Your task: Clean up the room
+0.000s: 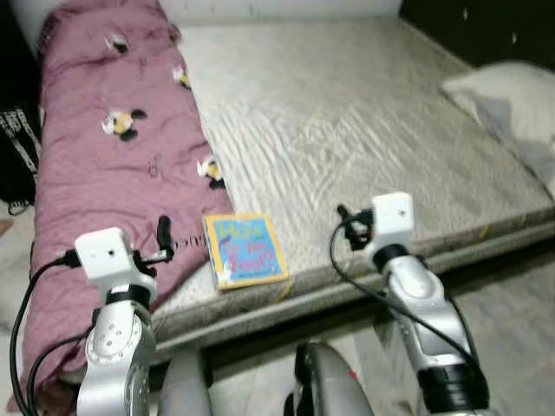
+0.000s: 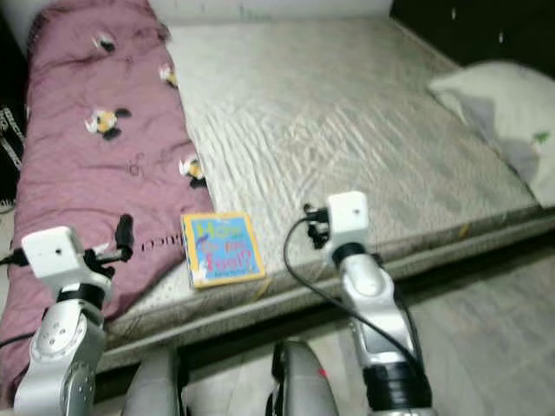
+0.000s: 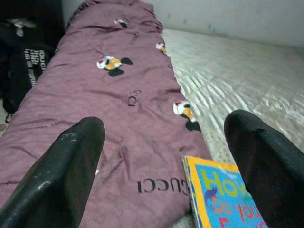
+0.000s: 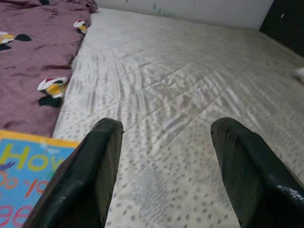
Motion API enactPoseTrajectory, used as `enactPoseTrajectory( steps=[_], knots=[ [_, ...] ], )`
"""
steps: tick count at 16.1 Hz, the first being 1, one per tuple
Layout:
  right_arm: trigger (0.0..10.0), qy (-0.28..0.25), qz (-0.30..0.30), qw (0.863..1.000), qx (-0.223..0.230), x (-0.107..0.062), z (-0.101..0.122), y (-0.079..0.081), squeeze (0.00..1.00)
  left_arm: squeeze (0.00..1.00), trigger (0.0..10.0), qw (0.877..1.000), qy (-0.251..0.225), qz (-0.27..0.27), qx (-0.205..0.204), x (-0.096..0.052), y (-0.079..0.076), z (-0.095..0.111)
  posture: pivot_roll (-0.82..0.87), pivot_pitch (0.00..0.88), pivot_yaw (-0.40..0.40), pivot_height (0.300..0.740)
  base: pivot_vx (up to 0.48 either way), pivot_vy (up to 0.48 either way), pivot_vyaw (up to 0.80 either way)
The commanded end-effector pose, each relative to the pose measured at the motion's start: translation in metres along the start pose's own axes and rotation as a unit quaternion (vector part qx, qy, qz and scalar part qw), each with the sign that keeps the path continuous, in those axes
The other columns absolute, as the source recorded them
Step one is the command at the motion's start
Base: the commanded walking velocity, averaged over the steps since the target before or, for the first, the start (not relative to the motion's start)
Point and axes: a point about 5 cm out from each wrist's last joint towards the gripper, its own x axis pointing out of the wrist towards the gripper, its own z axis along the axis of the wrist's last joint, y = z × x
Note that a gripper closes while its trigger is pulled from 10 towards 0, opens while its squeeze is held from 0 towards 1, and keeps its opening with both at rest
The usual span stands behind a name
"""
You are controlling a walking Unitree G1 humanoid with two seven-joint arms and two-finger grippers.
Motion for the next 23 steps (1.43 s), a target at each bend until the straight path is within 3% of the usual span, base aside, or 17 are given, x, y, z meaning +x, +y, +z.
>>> enactPoseTrajectory(
  steps=[1,4,6,8,15,21,23],
  knots=[
    [10.0,-0.003,0.013,1.0,0.005,0.002,0.003,0.007,0.0,0.0,10.0,1.0,0.002,0.013,0.001,0.0,0.006,0.0,-0.05,0.082,-0.09,0.627,0.0,0.0,0.0],
    [10.0,-0.002,0.014,1.0,0.003,0.0,0.003,0.007,0.0,0.0,10.0,0.998,0.042,0.026,-0.033,0.002,0.007,-0.009,-0.06,0.09,-0.092,0.627,0.0,0.0,0.0],
    [10.0,-0.004,0.014,1.0,0.005,-0.003,0.003,0.006,0.0,0.0,10.0,0.994,0.083,0.018,-0.062,0.008,0.009,-0.02,-0.07,0.096,-0.095,0.602,0.0,0.0,0.0],
    [10.0,-0.003,0.012,1.0,0.003,-0.005,0.003,0.005,0.0,0.0,10.0,0.994,0.091,0.003,-0.061,0.014,0.007,-0.02,-0.08,0.101,-0.097,0.577,0.0,0.0,0.0],
    [10.0,0.001,0.007,1.0,-0.009,-0.02,0.007,-0.005,0.0,0.0,10.0,0.994,0.072,0.016,-0.076,0.033,0.012,-0.014,-0.1,0.139,-0.108,0.562,0.0,0.0,0.0],
    [10.0,0.004,0.01,1.0,-0.019,-0.043,0.012,-0.014,0.0,0.0,10.0,0.993,0.084,-0.005,-0.086,0.063,0.002,-0.019,-0.17,0.173,-0.118,0.527,0.0,0.0,0.0],
    [10.0,0.009,0.008,1.0,-0.024,-0.048,0.013,-0.016,0.0,0.0,10.0,0.992,0.085,-0.004,-0.089,0.067,0.001,-0.022,-0.18,0.183,-0.116,0.527,0.0,0.0,0.0]
  ],
)
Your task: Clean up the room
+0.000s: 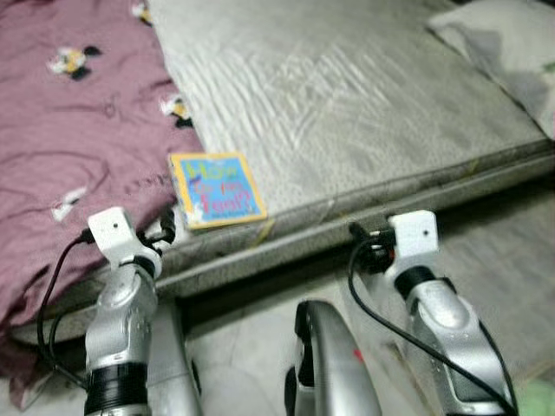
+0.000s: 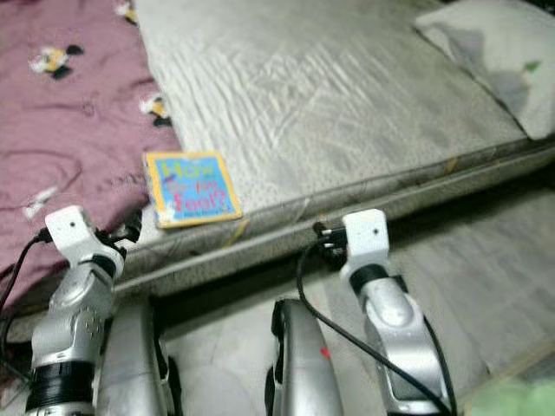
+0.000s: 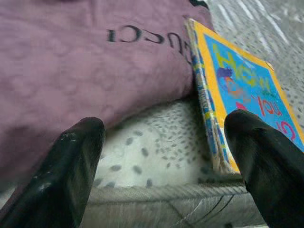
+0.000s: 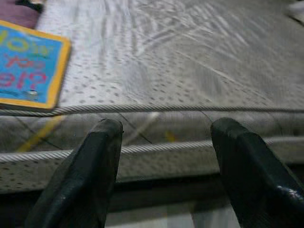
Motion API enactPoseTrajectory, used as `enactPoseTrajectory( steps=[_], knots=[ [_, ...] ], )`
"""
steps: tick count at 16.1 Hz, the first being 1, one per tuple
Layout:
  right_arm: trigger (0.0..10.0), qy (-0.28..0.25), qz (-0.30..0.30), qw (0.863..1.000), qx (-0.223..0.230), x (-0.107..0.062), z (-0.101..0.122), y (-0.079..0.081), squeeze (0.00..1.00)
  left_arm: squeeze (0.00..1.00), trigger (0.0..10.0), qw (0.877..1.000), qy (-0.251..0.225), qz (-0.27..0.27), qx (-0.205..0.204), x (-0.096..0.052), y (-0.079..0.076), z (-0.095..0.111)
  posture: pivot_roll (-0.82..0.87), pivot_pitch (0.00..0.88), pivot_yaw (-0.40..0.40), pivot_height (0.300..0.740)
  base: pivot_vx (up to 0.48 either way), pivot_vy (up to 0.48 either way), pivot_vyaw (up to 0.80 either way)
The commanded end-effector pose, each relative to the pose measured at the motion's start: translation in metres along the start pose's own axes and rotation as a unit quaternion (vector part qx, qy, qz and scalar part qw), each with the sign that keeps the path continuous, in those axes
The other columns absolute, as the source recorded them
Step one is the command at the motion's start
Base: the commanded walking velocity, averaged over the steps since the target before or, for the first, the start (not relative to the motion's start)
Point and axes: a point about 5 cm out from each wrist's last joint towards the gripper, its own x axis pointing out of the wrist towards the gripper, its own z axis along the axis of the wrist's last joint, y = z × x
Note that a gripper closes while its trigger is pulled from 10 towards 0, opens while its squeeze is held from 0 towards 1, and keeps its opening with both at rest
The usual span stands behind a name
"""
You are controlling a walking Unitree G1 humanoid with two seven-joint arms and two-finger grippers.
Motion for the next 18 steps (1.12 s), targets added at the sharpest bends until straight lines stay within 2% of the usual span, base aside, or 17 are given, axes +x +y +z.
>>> enactPoseTrajectory(
  steps=[1,4,6,12,15,18],
  knots=[
    [10.0,-0.006,-0.004,1.0,-0.003,-0.005,0.006,-0.004,0.0,0.0,10.0,1.0,-0.012,-0.011,-0.002,0.003,-0.005,0.004,-0.19,0.19,-0.116,0.527,0.0,0.0,0.0],
    [10.0,0.005,-0.008,1.0,-0.006,-0.012,0.005,-0.006,0.0,0.0,10.0,1.0,-0.015,-0.012,0.0,0.007,-0.005,0.001,-0.21,0.203,-0.121,0.527,0.0,0.0,0.0],
    [10.0,0.008,-0.01,1.0,-0.006,-0.015,0.005,-0.007,0.0,0.0,10.0,1.0,-0.019,-0.018,-0.005,0.014,-0.009,0.003,-0.21,0.207,-0.122,0.502,0.0,0.0,0.0],
    [10.0,0.009,-0.018,1.0,-0.014,-0.016,0.008,-0.01,0.0,0.0,10.0,0.999,-0.022,-0.037,-0.028,0.027,-0.015,0.009,-0.24,0.201,-0.122,0.502,0.0,0.0,0.0],
    [10.0,0.004,-0.021,0.999,-0.024,-0.011,0.011,-0.011,0.0,0.0,10.0,0.994,-0.003,-0.09,-0.067,0.035,-0.029,0.003,-0.24,0.189,-0.127,0.502,0.0,0.0,0.0],
    [10.0,0.001,-0.02,0.999,-0.031,-0.008,0.012,-0.012,0.0,0.0,10.0,0.991,0.014,-0.112,-0.076,0.042,-0.036,0.0,-0.25,0.175,-0.132,0.502,0.0,0.0,0.0]
  ],
)
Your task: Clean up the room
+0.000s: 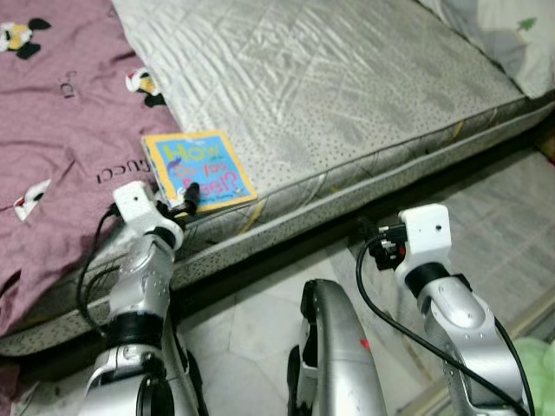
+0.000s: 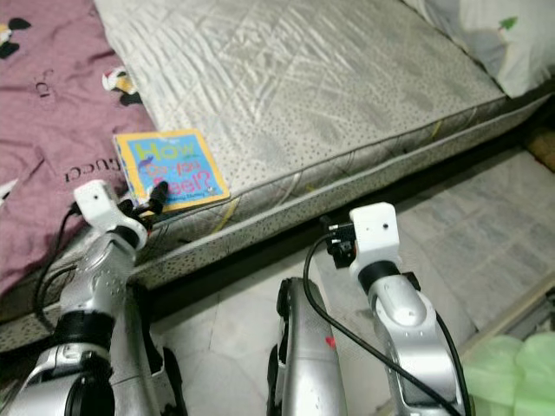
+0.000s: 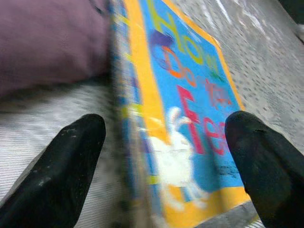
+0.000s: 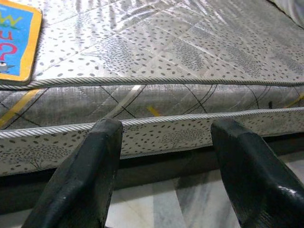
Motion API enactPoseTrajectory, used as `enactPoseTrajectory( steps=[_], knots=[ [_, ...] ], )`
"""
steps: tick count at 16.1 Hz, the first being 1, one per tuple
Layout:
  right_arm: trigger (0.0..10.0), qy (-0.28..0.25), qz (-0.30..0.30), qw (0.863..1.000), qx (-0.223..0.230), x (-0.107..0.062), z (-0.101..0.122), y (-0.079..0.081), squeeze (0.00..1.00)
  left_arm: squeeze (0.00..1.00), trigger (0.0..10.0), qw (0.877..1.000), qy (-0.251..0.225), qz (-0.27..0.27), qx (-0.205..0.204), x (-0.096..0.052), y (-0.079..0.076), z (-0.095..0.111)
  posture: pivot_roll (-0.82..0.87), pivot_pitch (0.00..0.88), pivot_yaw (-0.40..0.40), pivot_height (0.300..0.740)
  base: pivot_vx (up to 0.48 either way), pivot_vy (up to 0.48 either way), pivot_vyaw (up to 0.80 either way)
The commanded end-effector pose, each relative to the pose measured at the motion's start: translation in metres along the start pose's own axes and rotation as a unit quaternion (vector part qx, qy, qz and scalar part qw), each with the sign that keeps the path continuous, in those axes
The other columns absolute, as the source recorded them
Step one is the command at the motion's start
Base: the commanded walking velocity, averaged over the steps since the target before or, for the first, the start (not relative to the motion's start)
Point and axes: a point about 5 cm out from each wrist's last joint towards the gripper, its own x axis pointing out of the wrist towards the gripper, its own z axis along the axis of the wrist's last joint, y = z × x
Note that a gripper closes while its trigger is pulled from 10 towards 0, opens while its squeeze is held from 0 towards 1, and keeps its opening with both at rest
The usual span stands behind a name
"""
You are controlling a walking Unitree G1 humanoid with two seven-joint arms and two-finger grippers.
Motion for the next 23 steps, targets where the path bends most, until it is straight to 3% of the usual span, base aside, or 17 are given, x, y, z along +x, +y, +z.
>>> enactPoseTrajectory(
  steps=[1,3,4,12,23],
  knots=[
    [10.0,0.006,-0.012,1.0,-0.008,-0.001,-0.002,-0.006,0.0,0.0,10.0,1.0,0.01,-0.004,-0.005,0.001,0.0,-0.004,-0.25,0.172,-0.132,0.502,0.0,0.0,0.0],
    [10.0,0.001,-0.016,1.0,-0.014,0.002,-0.001,-0.008,0.0,0.0,10.0,0.999,0.025,-0.014,-0.023,0.005,-0.001,-0.015,-0.26,0.158,-0.125,0.502,0.0,0.0,0.0],
    [10.0,-0.005,-0.023,1.0,-0.019,0.004,0.002,-0.01,0.0,0.0,0.0,0.997,0.038,-0.024,-0.059,0.006,-0.004,-0.023,-0.27,0.155,-0.119,0.502,0.0,0.0,0.0],
    [10.0,-0.022,-0.024,0.999,-0.023,0.017,0.005,-0.007,0.0,0.0,0.0,0.996,0.021,-0.014,-0.088,0.014,0.005,-0.011,-0.24,0.099,-0.12,0.502,0.0,0.0,0.0],
    [10.0,-0.04,-0.02,0.999,-0.024,0.031,0.005,-0.004,0.0,0.0,0.0,0.994,0.011,0.008,-0.104,0.013,0.022,-0.007,-0.22,0.061,-0.122,0.502,0.0,0.0,0.0]
  ],
)
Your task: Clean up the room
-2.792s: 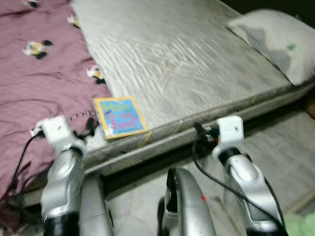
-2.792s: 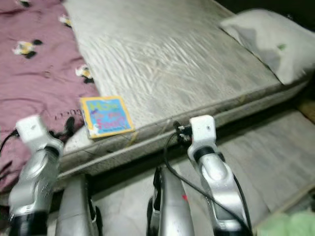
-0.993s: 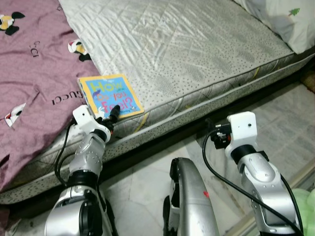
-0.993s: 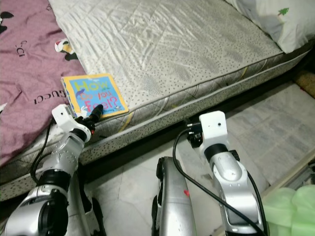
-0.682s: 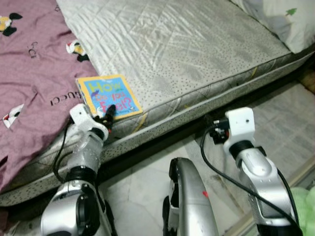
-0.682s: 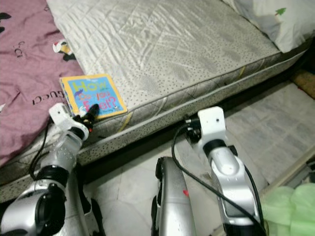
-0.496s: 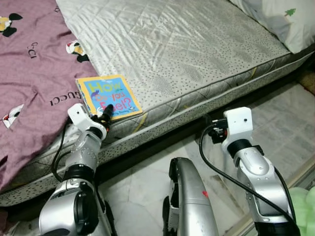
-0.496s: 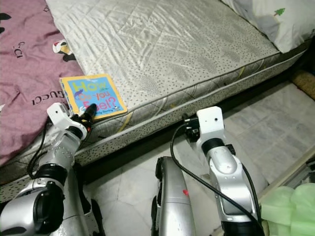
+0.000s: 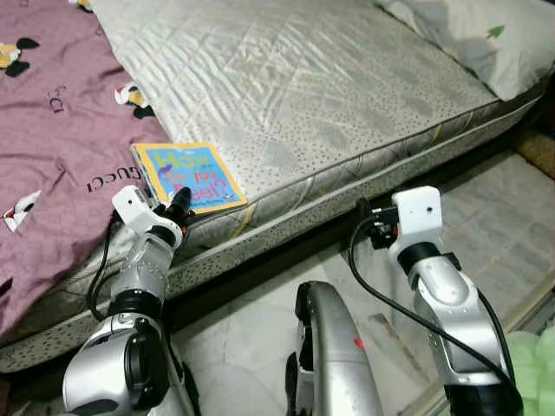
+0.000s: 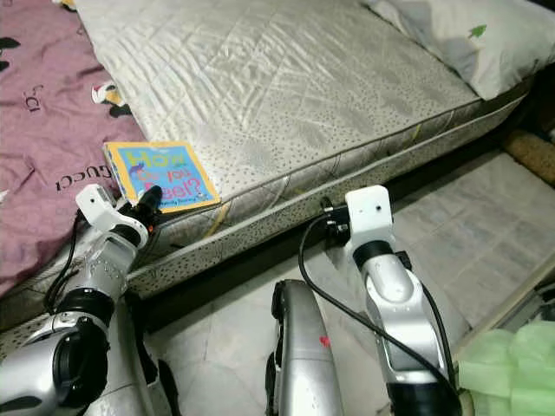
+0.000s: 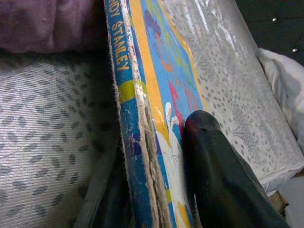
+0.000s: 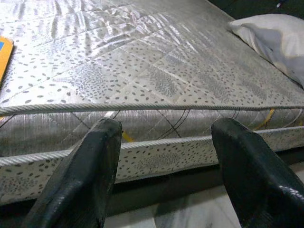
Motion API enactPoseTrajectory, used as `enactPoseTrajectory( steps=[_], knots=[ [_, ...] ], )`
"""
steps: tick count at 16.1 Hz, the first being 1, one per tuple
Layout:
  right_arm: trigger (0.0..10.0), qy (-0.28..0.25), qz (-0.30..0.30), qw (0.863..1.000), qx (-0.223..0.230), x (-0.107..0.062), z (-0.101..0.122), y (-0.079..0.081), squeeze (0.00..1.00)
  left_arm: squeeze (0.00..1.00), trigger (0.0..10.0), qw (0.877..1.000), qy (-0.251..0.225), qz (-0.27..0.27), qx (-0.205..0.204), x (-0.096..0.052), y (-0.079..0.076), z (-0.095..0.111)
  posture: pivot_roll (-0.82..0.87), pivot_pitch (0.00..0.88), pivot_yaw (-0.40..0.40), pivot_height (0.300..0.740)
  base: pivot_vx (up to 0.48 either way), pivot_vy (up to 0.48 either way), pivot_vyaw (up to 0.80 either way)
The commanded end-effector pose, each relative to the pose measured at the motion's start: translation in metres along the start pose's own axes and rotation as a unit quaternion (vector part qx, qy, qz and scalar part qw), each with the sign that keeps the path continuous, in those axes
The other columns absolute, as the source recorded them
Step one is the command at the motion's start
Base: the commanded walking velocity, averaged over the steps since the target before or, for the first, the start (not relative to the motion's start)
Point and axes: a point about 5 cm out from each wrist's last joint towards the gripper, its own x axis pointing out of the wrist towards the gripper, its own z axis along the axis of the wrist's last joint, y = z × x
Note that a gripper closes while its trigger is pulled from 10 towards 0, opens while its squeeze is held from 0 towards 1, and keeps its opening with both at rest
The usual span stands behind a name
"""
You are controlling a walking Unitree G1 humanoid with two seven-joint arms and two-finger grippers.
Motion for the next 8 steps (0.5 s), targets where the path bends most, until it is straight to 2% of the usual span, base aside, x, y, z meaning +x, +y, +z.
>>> enactPoseTrajectory(
  steps=[1,5,8],
  knots=[
    [10.0,-0.004,0.001,1.0,-0.002,0.003,0.0,0.0,0.0,0.0,0.0,1.0,-0.001,0.013,0.002,-0.001,0.005,0.001,-0.21,0.053,-0.124,0.502,0.0,0.0,0.0],
    [10.0,-0.007,0.007,1.0,0.006,0.008,-0.002,0.006,0.0,0.0,0.0,1.0,-0.013,0.005,-0.01,-0.001,0.005,0.005,-0.17,0.035,-0.121,0.502,0.0,0.0,0.0],
    [10.0,-0.011,0.015,1.0,0.02,0.021,-0.005,0.016,0.0,0.0,0.0,1.0,-0.027,0.001,-0.007,-0.001,0.004,0.012,-0.1,0.005,-0.128,0.502,0.0,0.0,0.0]
  ],
)
